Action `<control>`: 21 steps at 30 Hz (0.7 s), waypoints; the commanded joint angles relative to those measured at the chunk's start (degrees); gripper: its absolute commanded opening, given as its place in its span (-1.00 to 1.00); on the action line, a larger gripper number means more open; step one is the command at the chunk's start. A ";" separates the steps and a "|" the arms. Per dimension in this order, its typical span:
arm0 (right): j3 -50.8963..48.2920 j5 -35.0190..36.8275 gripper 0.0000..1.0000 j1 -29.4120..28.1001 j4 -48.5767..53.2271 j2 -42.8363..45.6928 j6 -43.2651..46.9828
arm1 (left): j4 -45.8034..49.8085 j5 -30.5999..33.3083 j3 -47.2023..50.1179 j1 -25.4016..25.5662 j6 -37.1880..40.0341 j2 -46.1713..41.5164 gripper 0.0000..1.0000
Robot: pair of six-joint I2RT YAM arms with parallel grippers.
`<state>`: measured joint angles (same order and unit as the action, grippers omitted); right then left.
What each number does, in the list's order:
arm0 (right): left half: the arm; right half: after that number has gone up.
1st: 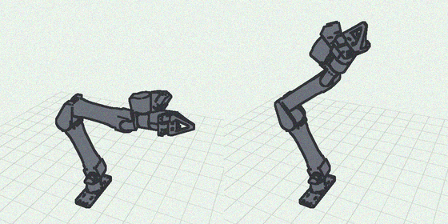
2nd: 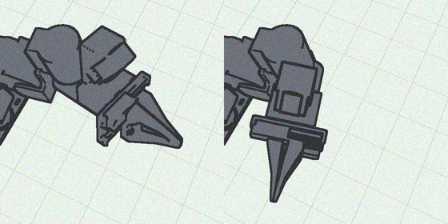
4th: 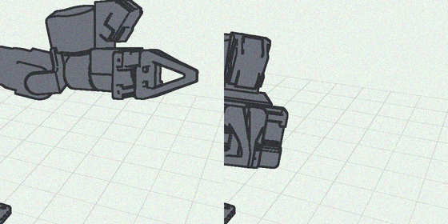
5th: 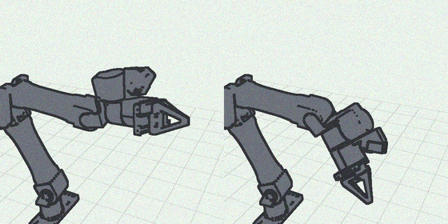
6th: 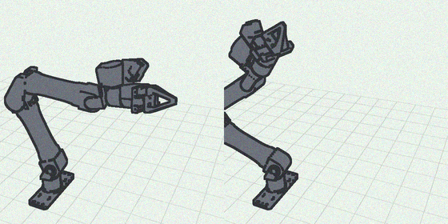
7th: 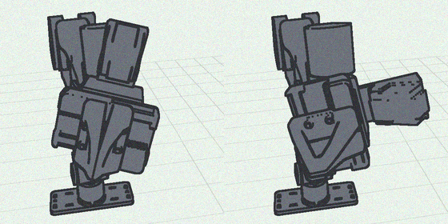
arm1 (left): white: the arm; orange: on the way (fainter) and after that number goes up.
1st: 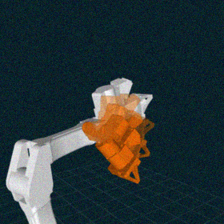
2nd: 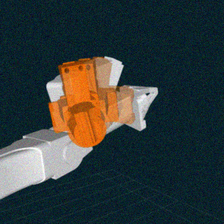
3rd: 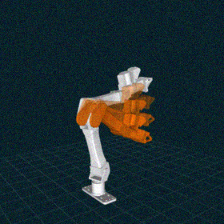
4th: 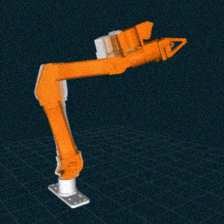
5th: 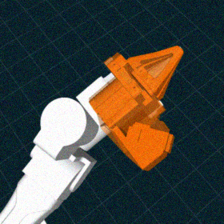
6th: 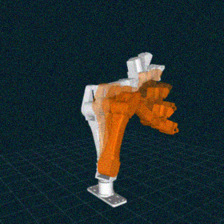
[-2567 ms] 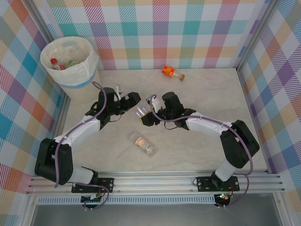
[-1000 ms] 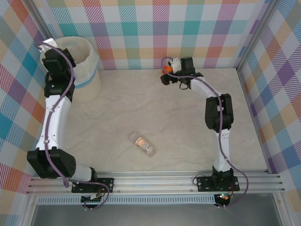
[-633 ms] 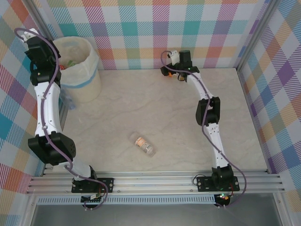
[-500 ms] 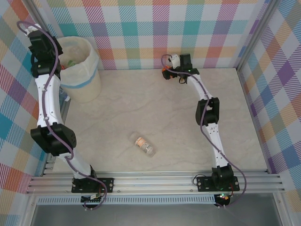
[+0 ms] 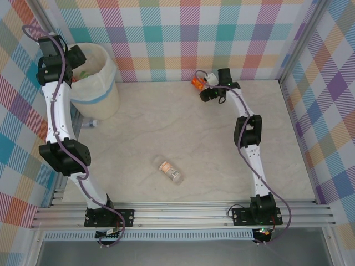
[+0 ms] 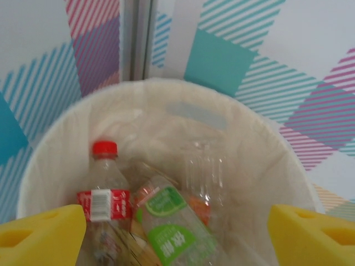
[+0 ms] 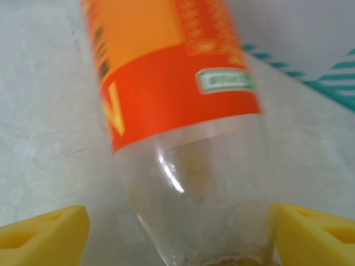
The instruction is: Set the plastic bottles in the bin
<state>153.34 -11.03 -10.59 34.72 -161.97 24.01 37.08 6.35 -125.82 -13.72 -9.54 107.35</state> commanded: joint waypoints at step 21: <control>-45.12 -4.29 -0.54 -5.64 -27.16 32.46 -14.86 | -12.85 -11.12 28.12 15.78 -19.51 -19.18 1.00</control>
<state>116.88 -11.44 -13.82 20.86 -140.77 15.84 28.77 -2.96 -102.19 -1.10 -24.62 92.03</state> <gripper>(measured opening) 0.397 0.999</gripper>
